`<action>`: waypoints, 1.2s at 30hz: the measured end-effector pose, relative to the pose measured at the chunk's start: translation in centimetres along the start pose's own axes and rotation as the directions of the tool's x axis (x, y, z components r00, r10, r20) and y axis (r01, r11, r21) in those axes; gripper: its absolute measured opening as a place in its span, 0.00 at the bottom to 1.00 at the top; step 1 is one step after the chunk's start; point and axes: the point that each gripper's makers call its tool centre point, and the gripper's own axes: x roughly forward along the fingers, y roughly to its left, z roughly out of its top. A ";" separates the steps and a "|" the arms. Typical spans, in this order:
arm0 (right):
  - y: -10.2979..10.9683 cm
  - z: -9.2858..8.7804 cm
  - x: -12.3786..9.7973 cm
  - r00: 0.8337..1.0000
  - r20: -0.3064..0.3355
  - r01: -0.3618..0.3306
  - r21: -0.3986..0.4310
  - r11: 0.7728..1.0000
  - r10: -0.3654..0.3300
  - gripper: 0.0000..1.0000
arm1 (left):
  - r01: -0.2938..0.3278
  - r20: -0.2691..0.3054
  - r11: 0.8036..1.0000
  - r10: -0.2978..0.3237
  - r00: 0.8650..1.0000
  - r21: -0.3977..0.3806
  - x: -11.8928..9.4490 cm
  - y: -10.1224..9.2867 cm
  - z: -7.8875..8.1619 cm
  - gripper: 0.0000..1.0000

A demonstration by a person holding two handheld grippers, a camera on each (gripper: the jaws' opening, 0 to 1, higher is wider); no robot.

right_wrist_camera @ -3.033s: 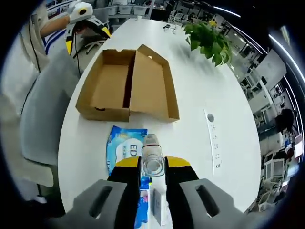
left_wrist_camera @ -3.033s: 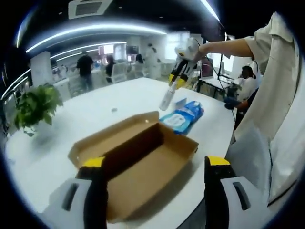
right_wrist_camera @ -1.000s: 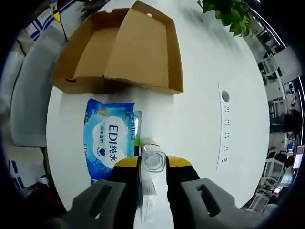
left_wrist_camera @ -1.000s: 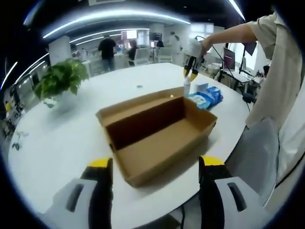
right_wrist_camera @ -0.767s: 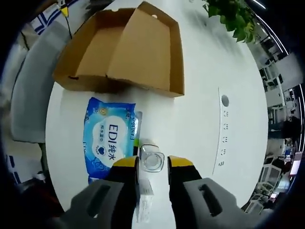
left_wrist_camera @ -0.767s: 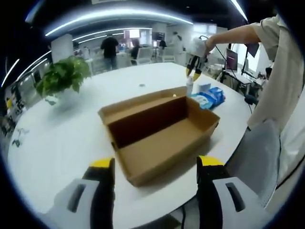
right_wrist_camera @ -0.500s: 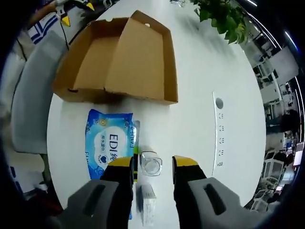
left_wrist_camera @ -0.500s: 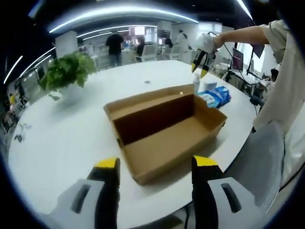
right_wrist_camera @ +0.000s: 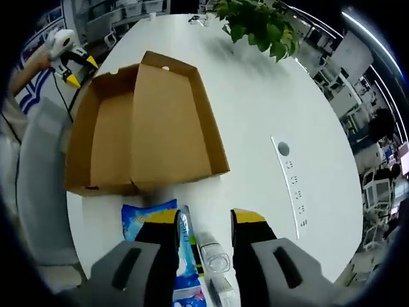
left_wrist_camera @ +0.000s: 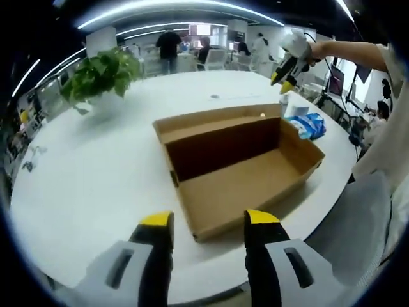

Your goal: Operate the shoe box by opening the lid, removing the specified soft item, and placing it in the target area until the item is outside and the box remains undamaged.

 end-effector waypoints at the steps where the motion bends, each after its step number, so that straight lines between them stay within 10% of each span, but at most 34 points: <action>1: 0.2 0.3 0.2 1.000 0.010 0.002 0.034 0.999 -0.003 0.28 | -0.004 -0.004 1.000 0.004 1.000 -0.019 0.1 0.2 -0.1 0.39; 16: -0.3 1.8 4.3 0.997 0.039 0.058 0.264 0.963 -0.071 0.31 | -0.033 -0.056 0.983 0.023 0.998 -0.181 1.8 1.7 -1.8 0.19; 36: -2.1 1.3 9.2 0.989 0.039 0.091 0.612 0.786 -0.145 0.25 | -0.049 -0.064 0.958 0.032 0.997 -0.283 2.3 2.2 -2.1 0.03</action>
